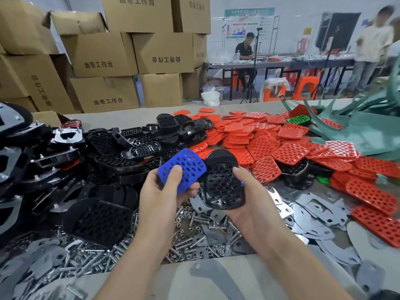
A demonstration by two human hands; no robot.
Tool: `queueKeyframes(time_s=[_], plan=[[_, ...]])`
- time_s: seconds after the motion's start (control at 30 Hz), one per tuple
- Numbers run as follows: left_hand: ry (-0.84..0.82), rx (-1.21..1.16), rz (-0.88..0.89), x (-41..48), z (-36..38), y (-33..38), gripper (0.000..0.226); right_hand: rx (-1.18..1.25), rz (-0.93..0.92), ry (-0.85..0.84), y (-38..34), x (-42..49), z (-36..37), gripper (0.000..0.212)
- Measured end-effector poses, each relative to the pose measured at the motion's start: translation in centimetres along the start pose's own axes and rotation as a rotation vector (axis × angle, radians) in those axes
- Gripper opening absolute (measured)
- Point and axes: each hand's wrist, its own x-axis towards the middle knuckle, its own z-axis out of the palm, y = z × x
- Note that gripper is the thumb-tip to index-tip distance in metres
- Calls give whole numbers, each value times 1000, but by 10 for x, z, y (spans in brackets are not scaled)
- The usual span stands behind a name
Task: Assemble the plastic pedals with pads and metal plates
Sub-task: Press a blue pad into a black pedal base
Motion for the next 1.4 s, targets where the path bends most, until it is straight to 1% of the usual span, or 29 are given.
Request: queueKeyframes(time_s=[0.07, 0.2, 0.27, 0.3, 0.37, 0.43, 0.5, 0.63, 0.77, 0.93, 1.0, 1.1, 1.2, 1.3, 1.33, 1.4], plan=[[-37, -91, -83, 0, 2, 0, 8, 20, -13, 3, 1, 3, -1, 36], [-145, -14, -81, -4, 6, -4, 17, 1, -87, 35, 6, 8, -4, 29], [-179, -46, -96, -6, 8, -7, 17, -40, -130, 7, 10, 10, -8, 27], [-176, -63, -99, -6, 8, -8, 18, -87, -153, -14, 13, 11, -10, 28], [-153, -63, -79, -6, 7, -9, 27, -197, -210, -40, 15, 10, -13, 28], [-132, -3, -48, -5, 6, -10, 38, -291, -261, -55, 18, 11, -15, 26], [-122, 48, -24, -6, 5, -10, 42, -355, -279, -93, 20, 10, -16, 24], [-154, 242, -5, -10, 5, -9, 31, -385, -287, -130, 21, 11, -17, 40], [-206, 278, 8, -12, 7, -8, 20, -354, -298, -114, 22, 11, -18, 47], [-210, 347, 64, -15, 9, -7, 17, -334, -276, -96, 21, 8, -16, 43], [-195, 386, 116, -16, 10, -9, 13, -356, -298, -116, 20, 8, -16, 38], [-166, 459, 188, -17, 10, -12, 15, -400, -331, -131, 21, 7, -15, 36], [-133, 470, 195, -16, 8, -13, 11, -409, -337, -130, 23, 6, -16, 32], [-122, 504, 201, -15, 7, -12, 19, -406, -331, -96, 22, 4, -14, 35], [-121, 489, 192, -14, 7, -13, 17, -435, -344, -110, 22, 3, -14, 32], [-123, 437, 167, -14, 7, -12, 6, -469, -343, -130, 21, 1, -11, 26]])
